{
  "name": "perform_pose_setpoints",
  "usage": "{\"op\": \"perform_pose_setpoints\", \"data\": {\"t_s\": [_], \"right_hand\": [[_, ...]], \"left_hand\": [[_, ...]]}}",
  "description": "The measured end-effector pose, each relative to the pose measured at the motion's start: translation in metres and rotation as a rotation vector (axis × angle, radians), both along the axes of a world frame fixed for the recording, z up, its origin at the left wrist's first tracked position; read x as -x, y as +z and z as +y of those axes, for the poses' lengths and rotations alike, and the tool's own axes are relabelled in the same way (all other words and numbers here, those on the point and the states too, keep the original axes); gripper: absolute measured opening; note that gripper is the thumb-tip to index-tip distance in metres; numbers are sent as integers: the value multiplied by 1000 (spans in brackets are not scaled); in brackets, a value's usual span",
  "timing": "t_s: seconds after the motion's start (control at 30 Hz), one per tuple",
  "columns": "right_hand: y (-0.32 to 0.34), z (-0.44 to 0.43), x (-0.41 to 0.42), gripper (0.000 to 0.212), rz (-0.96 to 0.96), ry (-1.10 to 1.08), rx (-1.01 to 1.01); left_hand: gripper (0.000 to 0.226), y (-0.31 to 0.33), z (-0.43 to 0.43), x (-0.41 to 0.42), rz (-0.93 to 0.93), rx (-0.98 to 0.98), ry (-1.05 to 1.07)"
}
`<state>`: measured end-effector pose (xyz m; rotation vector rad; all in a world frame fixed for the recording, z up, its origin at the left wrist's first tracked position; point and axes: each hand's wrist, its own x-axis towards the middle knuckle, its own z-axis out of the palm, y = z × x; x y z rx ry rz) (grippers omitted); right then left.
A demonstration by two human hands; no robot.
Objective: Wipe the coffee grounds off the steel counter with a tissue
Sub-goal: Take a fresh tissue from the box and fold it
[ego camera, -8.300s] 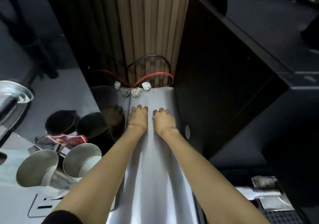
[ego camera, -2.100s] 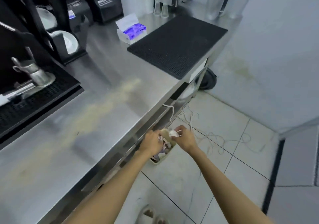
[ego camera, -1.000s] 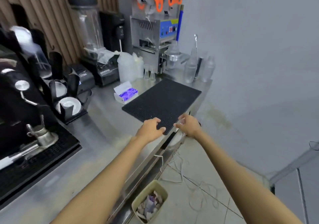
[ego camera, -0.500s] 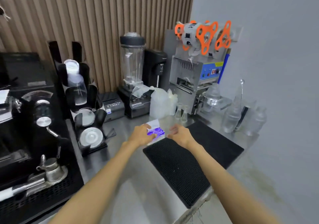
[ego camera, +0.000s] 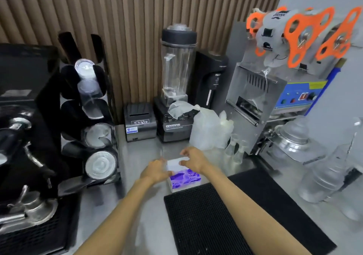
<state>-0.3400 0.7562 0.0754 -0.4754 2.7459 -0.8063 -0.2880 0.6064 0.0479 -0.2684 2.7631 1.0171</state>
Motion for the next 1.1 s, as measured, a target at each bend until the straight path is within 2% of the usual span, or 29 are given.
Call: {"op": "perform_pose_setpoints", "data": {"t_s": [0.1,0.2,0.27,0.33,0.53,0.63,0.73,0.8,0.87,0.97,1.1], "right_hand": [[-11,-5,32,54,53,159,-205],[-22,-8,56,65,23,303,-347],[-29,-8,66,58,-19,370,-373],[-34,-5,72,44,-15,425,-367],[-13,9,80,8,19,578,-175],[10,15,83,31,43,558,5],[38,22,88,14,105,527,163],[56,26,90,10,159,481,290],[75,30,90,8,192,421,432],[95,34,84,9,171,477,452],[97,27,63,9,107,641,294]], "left_hand": [[73,-11,1,11,-41,-64,104],[85,-26,6,18,-74,-91,129],[85,-34,12,21,-71,-107,148],[75,-40,21,22,-79,-126,151],[67,-49,35,22,-37,-76,186],[69,-49,38,21,-52,-18,197],[63,-49,41,20,-79,17,229],[60,-44,44,19,-110,73,231],[68,-39,44,17,-93,78,234],[85,-18,41,10,-6,-101,308],[87,37,26,-16,147,-594,268]]}}
